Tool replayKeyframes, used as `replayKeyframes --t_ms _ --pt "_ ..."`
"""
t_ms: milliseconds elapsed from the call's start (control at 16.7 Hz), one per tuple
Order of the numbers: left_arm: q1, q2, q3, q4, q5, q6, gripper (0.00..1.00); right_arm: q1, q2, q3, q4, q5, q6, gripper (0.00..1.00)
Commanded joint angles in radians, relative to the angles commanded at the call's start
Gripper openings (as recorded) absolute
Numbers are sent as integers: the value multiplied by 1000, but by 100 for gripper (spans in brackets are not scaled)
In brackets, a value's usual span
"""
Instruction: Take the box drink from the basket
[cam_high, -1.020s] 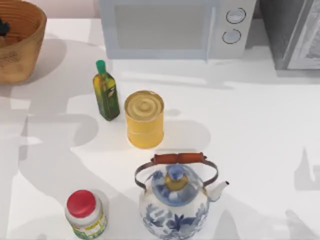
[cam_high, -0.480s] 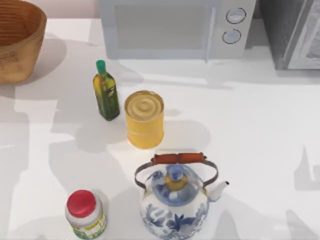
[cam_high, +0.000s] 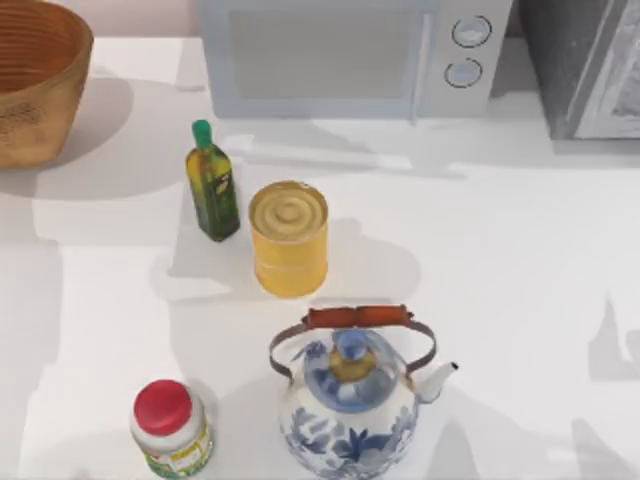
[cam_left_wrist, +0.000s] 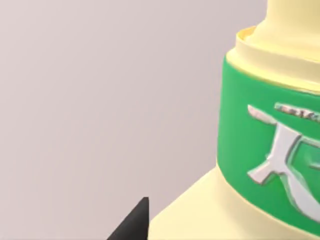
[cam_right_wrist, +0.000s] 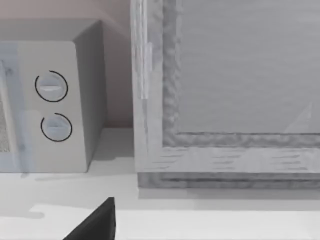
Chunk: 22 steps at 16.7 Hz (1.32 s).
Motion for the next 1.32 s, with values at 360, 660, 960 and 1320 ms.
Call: replayKeyframes --t_ms 360,660,960,1320 --pt "-3 -27 -25 -7 -5 2 0 0 0 0 0 0 0 100" --pt "-31 -283 -214 -77 -37 0 0 0 0 0 0 0 0 100" --pt "-80 -762 -538 -195 -93 -2 0 0 0 0 0 0 0 100" --pt "-149 -1415 -986 -361 -170 -8 0 0 0 0 0 0 0 100"
